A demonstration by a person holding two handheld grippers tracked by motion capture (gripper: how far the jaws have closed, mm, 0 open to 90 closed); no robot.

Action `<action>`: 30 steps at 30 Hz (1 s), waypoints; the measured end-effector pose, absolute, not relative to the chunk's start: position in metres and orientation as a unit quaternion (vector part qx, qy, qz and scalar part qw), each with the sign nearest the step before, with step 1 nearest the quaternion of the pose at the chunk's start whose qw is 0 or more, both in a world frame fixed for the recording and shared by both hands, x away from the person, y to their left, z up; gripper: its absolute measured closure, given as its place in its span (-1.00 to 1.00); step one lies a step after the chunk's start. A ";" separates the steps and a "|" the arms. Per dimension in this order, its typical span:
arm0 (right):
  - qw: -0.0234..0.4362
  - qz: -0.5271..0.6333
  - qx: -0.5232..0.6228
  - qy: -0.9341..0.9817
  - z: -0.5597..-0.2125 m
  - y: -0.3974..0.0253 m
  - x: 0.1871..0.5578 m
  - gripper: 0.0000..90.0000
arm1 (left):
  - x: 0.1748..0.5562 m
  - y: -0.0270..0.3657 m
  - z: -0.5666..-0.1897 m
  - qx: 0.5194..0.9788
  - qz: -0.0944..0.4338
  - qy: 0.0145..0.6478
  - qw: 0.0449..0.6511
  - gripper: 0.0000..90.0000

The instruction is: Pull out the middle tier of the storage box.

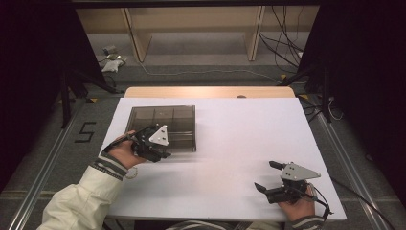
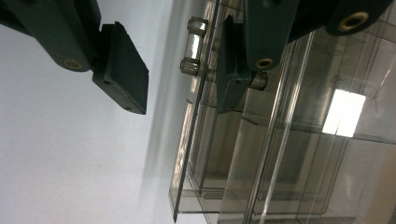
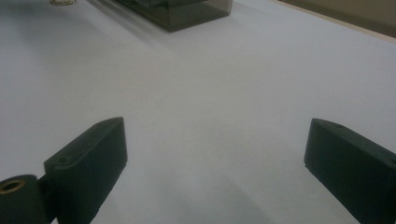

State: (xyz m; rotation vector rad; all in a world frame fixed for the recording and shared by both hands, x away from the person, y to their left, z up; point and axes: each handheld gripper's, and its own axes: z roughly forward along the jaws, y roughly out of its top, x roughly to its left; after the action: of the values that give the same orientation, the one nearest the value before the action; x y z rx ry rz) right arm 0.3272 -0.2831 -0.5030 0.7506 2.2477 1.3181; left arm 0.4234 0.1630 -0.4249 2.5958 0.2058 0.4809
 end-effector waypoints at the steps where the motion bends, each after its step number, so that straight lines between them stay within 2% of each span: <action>1: 0.213 0.475 0.270 0.810 -0.503 -0.283 0.327 -0.84 | 0.423 0.163 -0.425 0.951 0.176 0.075 0.244 0.21; 11: 0.214 0.476 0.270 0.809 -0.503 -0.283 0.327 -0.84 | 0.425 0.155 -0.433 0.962 0.179 0.059 0.196 0.20; 24: 0.213 0.475 0.269 0.810 -0.503 -0.283 0.327 -0.84 | 0.433 0.154 -0.442 0.969 0.163 0.071 0.174 0.20; 30: 0.213 0.476 0.269 0.810 -0.503 -0.283 0.327 -0.84 | 0.436 0.155 -0.445 0.970 0.165 0.087 0.155 0.31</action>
State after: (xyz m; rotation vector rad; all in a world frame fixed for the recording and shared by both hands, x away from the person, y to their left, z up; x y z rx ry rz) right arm 0.3268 -0.2830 -0.5030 0.7456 2.2494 1.3203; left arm 0.4363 0.1551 -0.4454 2.7796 0.2486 0.4740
